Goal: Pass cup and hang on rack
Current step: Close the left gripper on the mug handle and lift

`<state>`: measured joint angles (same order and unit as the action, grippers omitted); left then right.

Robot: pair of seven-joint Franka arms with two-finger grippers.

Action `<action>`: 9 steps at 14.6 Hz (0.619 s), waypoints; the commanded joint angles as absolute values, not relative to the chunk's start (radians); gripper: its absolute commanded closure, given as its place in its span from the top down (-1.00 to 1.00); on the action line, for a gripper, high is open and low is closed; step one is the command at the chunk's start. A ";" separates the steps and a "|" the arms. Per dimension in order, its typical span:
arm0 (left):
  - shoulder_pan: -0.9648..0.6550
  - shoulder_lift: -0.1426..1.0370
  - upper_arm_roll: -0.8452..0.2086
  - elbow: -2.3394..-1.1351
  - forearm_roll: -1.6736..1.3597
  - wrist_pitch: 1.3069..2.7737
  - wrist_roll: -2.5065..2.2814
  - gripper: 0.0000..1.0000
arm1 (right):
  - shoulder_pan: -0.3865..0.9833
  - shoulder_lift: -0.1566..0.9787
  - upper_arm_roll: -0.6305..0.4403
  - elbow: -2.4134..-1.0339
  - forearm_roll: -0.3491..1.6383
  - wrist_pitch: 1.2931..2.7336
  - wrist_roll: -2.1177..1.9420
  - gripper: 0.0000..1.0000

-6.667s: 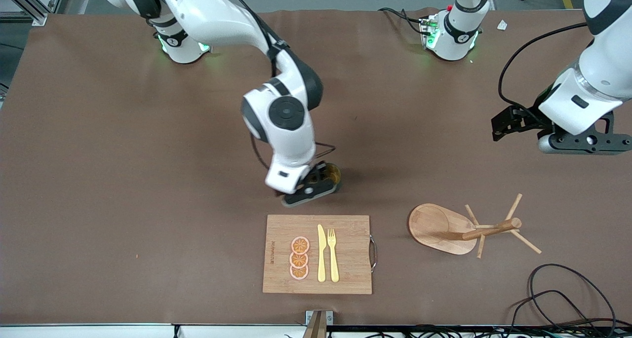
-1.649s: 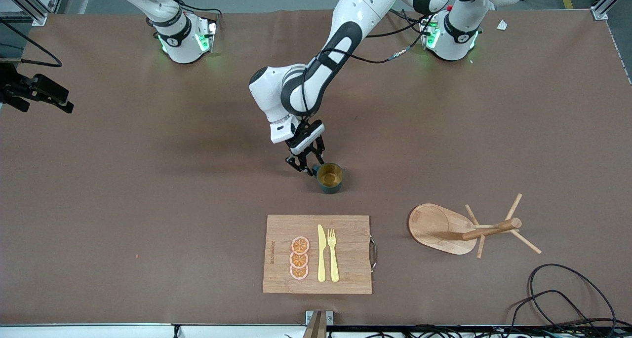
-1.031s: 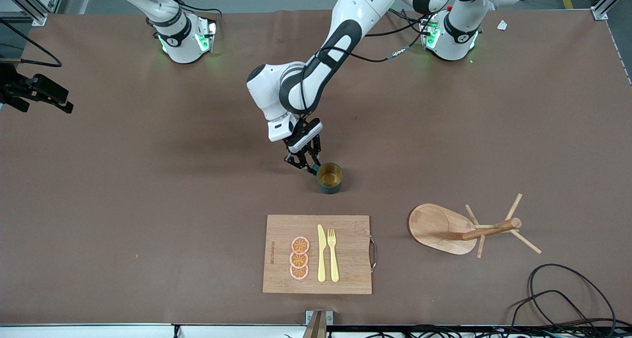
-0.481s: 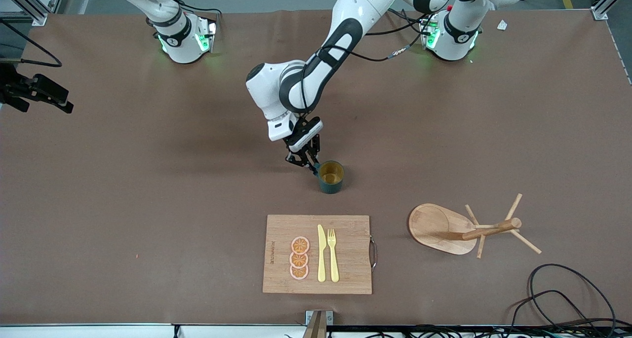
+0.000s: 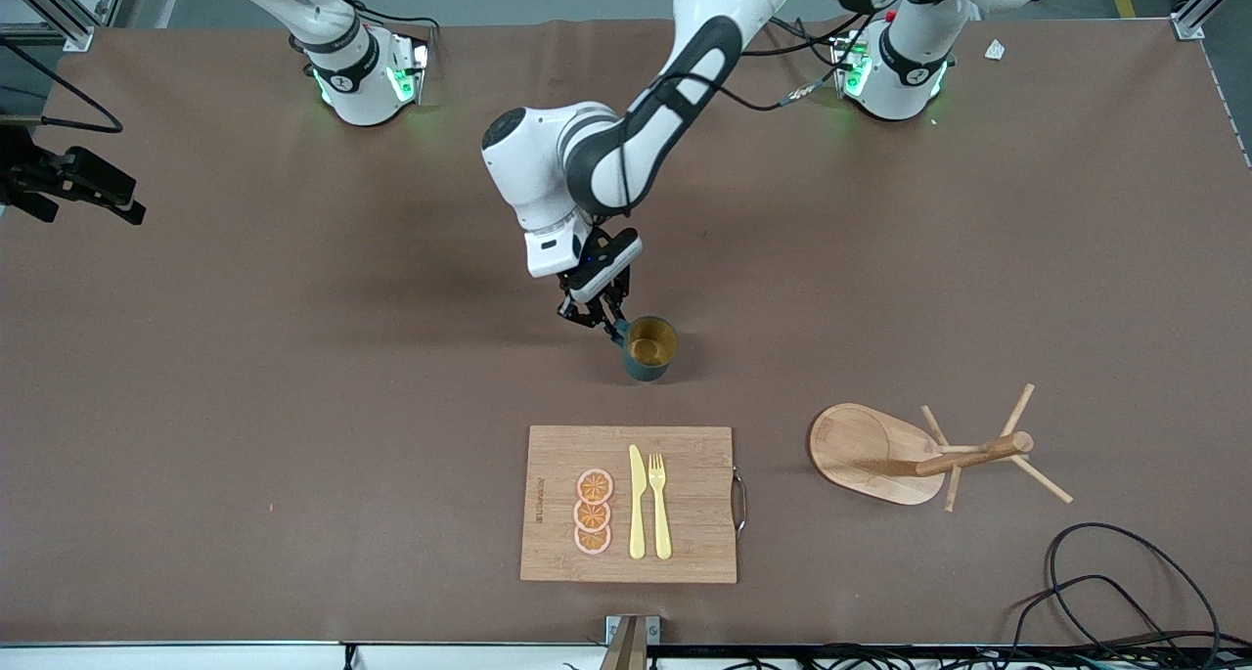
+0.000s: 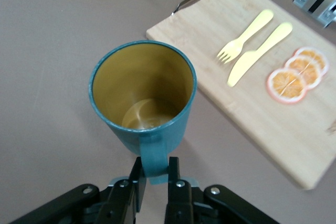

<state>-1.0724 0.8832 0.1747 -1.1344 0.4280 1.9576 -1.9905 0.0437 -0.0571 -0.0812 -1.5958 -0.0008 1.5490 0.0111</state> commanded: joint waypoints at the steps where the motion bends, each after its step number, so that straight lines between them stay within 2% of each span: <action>1: -1.011 0.763 0.167 -1.155 0.304 1.944 -1.913 -0.99 | 0.026 -0.071 -0.064 -1.601 -0.017 1.546 0.006 1.00; 9: -0.738 0.545 0.167 -1.155 -0.214 1.945 -1.746 -0.99 | 0.025 -0.071 -0.066 -1.603 -0.017 1.545 0.006 1.00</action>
<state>-0.7993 0.6005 0.1784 -1.1284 -0.1098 1.9501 -1.7958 0.0431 -0.0571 -0.0816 -1.5957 -0.0009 1.5489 0.0111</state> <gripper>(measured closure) 0.789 0.000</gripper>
